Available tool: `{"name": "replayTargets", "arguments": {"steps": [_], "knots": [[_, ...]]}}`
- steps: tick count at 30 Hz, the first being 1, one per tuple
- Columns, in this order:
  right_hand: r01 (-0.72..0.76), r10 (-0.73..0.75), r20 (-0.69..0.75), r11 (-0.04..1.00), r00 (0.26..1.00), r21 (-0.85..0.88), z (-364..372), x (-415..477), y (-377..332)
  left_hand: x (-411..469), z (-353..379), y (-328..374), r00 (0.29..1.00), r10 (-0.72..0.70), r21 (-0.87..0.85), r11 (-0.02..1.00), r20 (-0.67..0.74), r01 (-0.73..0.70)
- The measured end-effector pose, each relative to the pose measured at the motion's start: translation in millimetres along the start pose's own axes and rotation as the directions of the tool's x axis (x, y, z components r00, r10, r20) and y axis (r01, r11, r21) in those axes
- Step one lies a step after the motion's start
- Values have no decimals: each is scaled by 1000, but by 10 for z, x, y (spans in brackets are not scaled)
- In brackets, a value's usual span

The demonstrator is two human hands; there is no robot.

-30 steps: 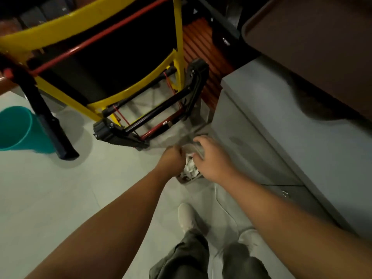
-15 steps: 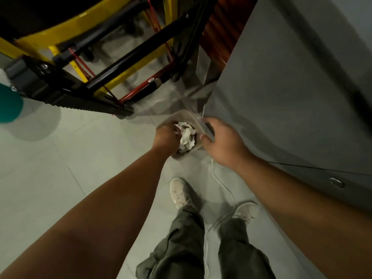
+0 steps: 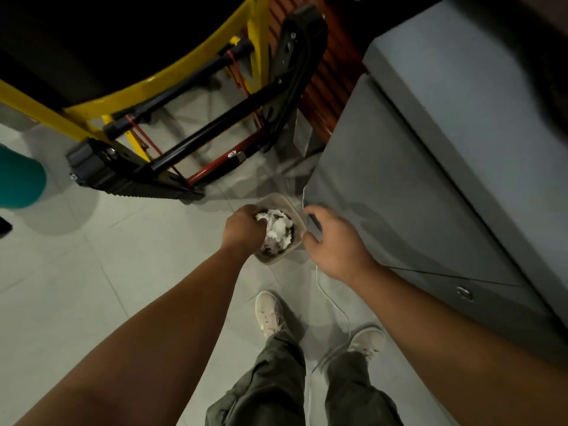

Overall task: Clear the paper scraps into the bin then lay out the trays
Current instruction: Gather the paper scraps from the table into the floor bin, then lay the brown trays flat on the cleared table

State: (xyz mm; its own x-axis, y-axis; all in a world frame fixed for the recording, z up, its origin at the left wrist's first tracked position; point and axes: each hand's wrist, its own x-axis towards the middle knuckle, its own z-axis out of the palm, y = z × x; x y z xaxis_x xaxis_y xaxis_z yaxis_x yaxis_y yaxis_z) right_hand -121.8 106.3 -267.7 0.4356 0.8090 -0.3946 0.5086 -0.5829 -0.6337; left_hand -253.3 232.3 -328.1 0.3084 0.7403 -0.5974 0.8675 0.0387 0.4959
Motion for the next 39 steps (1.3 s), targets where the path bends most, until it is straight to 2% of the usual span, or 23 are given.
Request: {"name": "replayTargets", "arguments": {"steps": [5, 9, 18, 24, 31, 37, 39], "knots": [[15, -16, 7, 1000, 1000, 24, -373, -141, -415, -421, -390, 366, 995, 81, -51, 995, -52, -84], [58, -56, -40, 996, 998, 65, -768, -315, -788, -798, -738, 782, 965, 230, -43, 970, -129, -237], [125, -98, -295, 989, 950, 73, -1805, -877, -1153, -1430, -1264, 1768, 836, 510, 5, 854, -201, -520], [105, -32, -377, 979, 926, 174, -2467, -1146, -969, -1688, -1270, 2495, 781, 590, 78, 806, -205, -587], [81, 10, -470, 982, 883, 173, -3061, -1317, -536, -1821, -1161, 3260, 746, 630, 147, 776, -214, -613], [51, 52, -568, 985, 821, 163, -3433, -1313, -27, -1791, -962, 3756, 710, 677, 218, 736, -195, -641], [47, 48, -630, 990, 775, 133, -3525, -1296, 130, -1772, -856, 3871, 706, 688, 244, 723, -169, -646]]}}
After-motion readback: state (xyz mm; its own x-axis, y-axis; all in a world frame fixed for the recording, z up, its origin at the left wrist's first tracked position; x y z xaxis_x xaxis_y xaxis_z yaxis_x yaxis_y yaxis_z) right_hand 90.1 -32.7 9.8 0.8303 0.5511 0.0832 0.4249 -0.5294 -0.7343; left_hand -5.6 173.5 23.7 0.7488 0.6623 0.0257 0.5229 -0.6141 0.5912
